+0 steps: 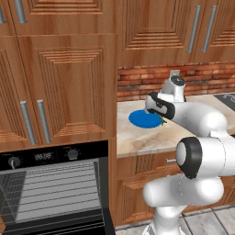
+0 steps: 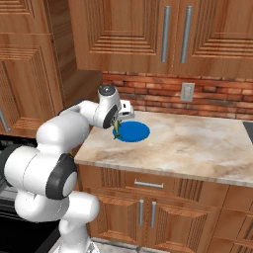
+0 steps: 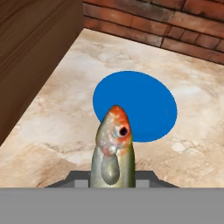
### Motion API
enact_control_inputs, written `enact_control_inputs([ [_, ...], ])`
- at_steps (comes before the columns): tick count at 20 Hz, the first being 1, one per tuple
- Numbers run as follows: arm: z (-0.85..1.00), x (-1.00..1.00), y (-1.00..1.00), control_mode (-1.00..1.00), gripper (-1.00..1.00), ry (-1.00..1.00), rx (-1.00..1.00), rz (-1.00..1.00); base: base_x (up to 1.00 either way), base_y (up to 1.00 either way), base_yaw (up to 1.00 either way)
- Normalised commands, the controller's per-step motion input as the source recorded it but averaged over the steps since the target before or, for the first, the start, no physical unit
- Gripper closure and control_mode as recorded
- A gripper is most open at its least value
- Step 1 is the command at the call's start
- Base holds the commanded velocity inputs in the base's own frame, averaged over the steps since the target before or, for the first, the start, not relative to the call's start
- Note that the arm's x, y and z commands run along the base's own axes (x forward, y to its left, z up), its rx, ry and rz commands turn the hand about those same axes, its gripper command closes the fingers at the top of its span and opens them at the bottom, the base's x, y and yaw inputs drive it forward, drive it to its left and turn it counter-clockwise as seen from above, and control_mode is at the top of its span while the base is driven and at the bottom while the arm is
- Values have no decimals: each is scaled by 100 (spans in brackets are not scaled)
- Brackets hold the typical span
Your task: Take the fish from the oven and place it on the plate on the counter.
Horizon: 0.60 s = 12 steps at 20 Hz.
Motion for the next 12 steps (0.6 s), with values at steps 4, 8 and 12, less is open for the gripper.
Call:
enact_control_inputs([
  [4,-7,23,-1,-100,100,7,0,0,0,0,0],
  [8,-26,0,-6,-100,100,9,0,0,0,0,0],
  [12,-43,7,-1,-100,100,15,0,0,0,0,0],
])
